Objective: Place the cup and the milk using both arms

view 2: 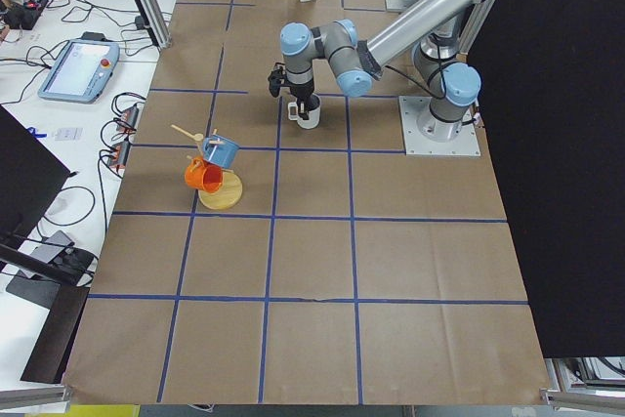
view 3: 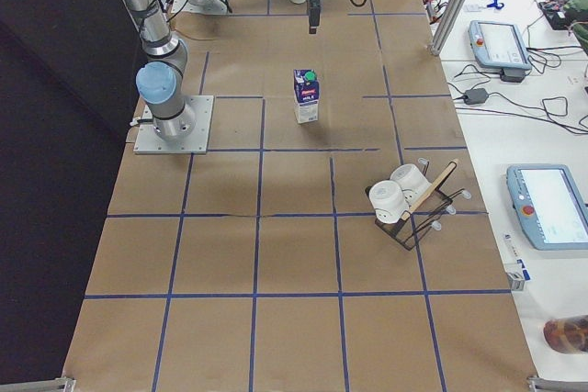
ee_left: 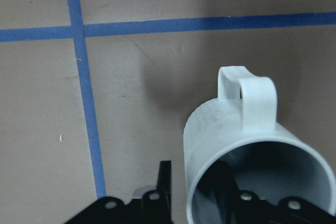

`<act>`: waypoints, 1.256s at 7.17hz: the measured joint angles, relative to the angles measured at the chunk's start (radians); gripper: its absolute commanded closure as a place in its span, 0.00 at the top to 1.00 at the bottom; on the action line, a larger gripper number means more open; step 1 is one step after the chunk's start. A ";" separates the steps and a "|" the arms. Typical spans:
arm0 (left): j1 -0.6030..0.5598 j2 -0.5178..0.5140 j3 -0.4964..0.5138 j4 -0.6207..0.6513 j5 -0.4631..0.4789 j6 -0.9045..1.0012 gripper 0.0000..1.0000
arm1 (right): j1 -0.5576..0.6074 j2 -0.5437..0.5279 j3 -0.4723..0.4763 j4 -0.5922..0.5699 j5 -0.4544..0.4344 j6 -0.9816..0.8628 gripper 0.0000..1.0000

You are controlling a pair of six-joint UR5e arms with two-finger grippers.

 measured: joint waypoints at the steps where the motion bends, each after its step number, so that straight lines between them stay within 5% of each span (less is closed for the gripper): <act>1: 0.012 -0.004 0.000 -0.003 -0.001 -0.002 0.00 | 0.000 0.000 0.002 -0.001 0.000 0.000 1.00; 5: -0.026 -0.003 0.070 -0.006 -0.030 -0.032 0.00 | 0.000 0.000 0.003 0.000 0.001 -0.001 1.00; 9: -0.331 -0.211 0.446 -0.062 -0.062 -0.251 0.00 | 0.000 0.000 0.003 -0.001 0.003 -0.001 1.00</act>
